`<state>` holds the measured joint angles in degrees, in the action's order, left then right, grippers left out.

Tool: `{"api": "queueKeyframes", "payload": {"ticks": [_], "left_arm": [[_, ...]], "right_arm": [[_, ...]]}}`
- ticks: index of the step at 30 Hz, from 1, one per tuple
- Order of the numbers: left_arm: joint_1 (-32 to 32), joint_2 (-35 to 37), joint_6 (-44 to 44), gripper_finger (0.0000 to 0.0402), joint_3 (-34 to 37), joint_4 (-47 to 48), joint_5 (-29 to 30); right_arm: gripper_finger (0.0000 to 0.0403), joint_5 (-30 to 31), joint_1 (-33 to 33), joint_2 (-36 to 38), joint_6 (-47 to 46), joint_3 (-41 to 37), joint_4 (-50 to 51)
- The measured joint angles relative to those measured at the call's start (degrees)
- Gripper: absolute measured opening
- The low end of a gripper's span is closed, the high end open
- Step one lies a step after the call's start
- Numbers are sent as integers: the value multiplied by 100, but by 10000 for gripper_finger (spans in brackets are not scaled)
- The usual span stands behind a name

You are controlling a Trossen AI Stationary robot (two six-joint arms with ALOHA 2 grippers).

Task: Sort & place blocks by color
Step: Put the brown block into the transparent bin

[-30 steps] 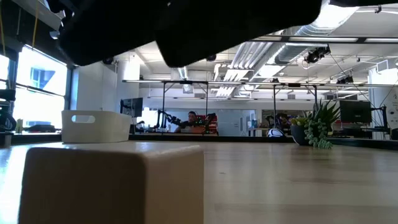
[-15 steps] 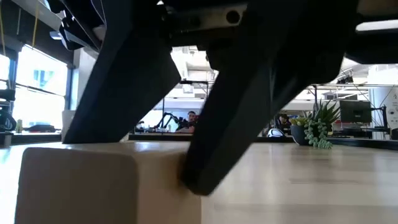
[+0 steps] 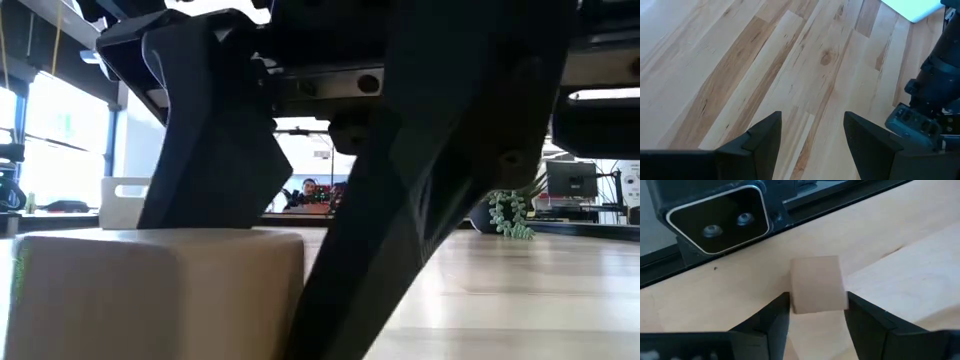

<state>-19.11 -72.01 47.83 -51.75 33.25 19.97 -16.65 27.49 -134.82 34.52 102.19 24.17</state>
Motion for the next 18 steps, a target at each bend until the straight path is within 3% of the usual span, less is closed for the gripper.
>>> {"api": "queueKeyframes", "payload": {"ticks": [7, 18], "left_arm": [[0, 0, 0, 202, 0, 0, 0], [0, 0, 0, 202, 0, 0, -6]], "right_arm": [[107, -8, 4, -7, -20, 0, -16], [109, 455, -62, 46, -560, 34, 92]]}}
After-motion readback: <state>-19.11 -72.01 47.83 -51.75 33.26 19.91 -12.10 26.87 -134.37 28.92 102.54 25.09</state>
